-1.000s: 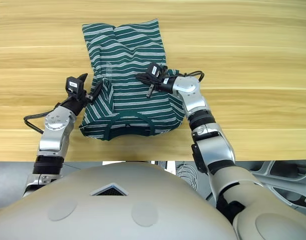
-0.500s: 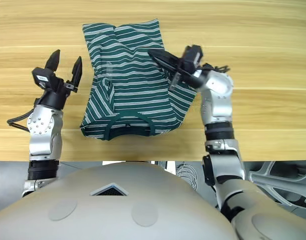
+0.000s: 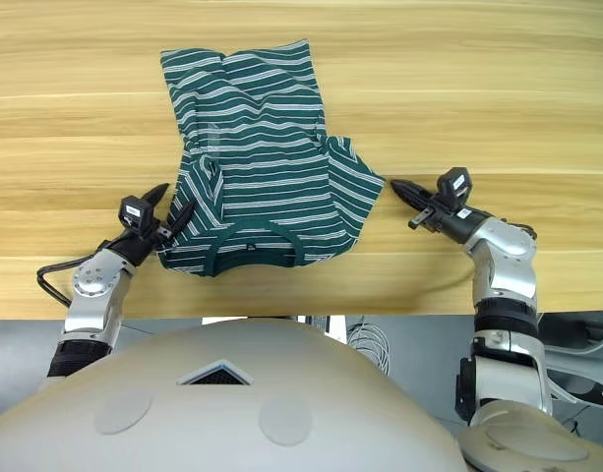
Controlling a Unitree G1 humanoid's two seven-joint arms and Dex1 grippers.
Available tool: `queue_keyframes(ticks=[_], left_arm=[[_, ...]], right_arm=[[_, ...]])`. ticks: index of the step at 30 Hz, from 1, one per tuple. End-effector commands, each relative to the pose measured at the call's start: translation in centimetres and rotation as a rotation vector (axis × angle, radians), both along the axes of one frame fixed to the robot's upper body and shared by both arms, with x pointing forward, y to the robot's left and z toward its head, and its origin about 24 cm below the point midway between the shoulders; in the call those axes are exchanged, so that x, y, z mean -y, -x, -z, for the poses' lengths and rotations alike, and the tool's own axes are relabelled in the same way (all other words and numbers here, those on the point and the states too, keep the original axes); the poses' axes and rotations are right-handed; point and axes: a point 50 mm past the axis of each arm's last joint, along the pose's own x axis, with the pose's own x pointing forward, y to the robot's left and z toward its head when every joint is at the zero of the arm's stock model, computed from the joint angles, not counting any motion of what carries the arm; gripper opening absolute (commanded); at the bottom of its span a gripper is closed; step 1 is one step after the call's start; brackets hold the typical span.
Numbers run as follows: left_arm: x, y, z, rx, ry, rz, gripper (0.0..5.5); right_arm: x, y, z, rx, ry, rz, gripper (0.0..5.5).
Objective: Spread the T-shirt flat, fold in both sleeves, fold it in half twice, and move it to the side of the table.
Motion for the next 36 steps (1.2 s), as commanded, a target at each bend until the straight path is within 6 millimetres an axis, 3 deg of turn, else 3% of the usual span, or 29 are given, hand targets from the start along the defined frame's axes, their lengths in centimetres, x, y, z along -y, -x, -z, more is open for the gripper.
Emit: queue_keyframes(ticks=[1, 7, 20, 26, 36], left_arm=[[0.0, 1.1, 2.3, -0.107, -0.093, 0.016, 3.05], [0.1, 1.5, 3.0, -0.115, -0.122, 0.011, 3.05], [1.3, 2.6, 2.5, -0.091, -0.105, 0.019, 3.05], [1.4, 2.5, 2.3, -0.085, -0.104, 0.022, 3.05], [1.5, 2.6, 2.2, -0.083, -0.099, 0.021, 3.05]], right_arm=[[0.5, -0.2, -0.1, -0.037, -0.008, 0.009, 0.20], [0.0, -0.3, 0.5, -0.130, -0.029, 0.016, 1.20], [-1.8, -0.5, -0.3, -0.197, -0.097, -0.058, 3.40], [-2.4, -0.7, -0.1, -0.209, -0.088, -0.045, 3.40], [-2.6, -2.1, 0.2, -0.168, -0.069, 0.021, 1.67]])
